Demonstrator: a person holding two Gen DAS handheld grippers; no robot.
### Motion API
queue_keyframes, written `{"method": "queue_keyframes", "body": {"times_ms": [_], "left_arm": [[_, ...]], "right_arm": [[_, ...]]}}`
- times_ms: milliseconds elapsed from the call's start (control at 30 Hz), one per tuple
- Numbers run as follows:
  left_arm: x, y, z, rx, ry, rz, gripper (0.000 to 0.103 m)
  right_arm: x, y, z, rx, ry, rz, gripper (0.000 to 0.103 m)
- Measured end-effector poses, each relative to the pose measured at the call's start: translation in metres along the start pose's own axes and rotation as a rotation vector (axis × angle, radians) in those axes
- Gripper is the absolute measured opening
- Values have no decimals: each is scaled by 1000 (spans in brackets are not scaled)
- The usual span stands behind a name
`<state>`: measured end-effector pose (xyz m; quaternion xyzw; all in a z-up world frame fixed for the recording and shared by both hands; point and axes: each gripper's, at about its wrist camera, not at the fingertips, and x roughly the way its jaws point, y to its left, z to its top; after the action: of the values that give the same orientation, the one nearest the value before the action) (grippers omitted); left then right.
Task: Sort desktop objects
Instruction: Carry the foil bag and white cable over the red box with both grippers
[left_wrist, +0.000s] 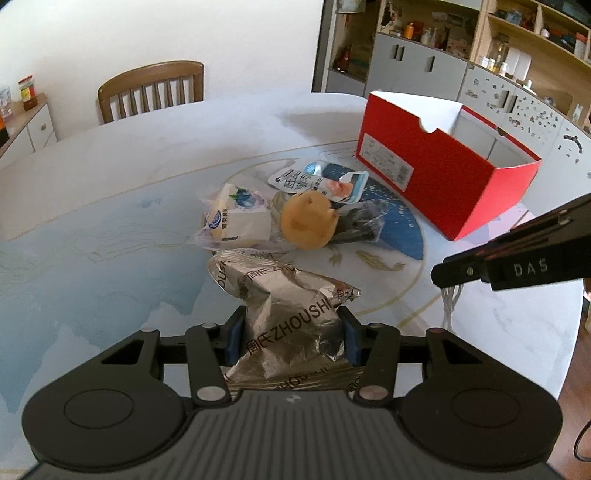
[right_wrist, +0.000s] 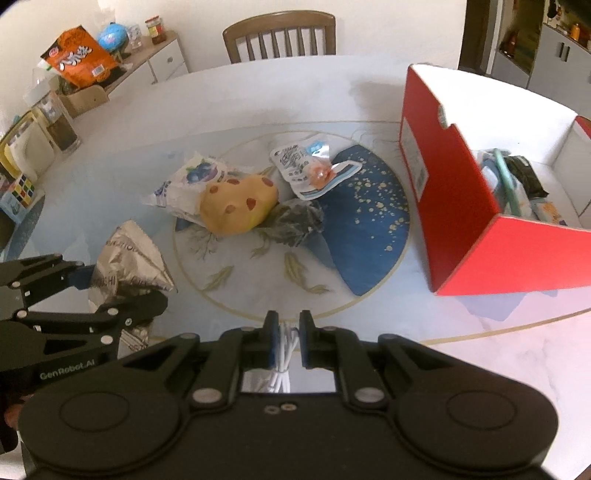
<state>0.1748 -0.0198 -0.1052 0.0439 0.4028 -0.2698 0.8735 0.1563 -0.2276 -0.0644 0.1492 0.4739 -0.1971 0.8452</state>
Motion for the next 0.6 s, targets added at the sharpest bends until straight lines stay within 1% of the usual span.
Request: {"method": "queue_keyframes", "body": {"times_ms": [267, 467, 600], "left_arm": [[-21, -8, 6, 40, -23, -13, 49], [-38, -16, 15, 82, -45, -38, 50], [-46, -23, 21, 114, -51, -58, 50]], "right_arm": [[-28, -5, -1, 28, -56, -3, 10], [-51, -10, 0, 43, -102, -20, 10], [-65, -14, 0, 45, -111, -40, 10]]}}
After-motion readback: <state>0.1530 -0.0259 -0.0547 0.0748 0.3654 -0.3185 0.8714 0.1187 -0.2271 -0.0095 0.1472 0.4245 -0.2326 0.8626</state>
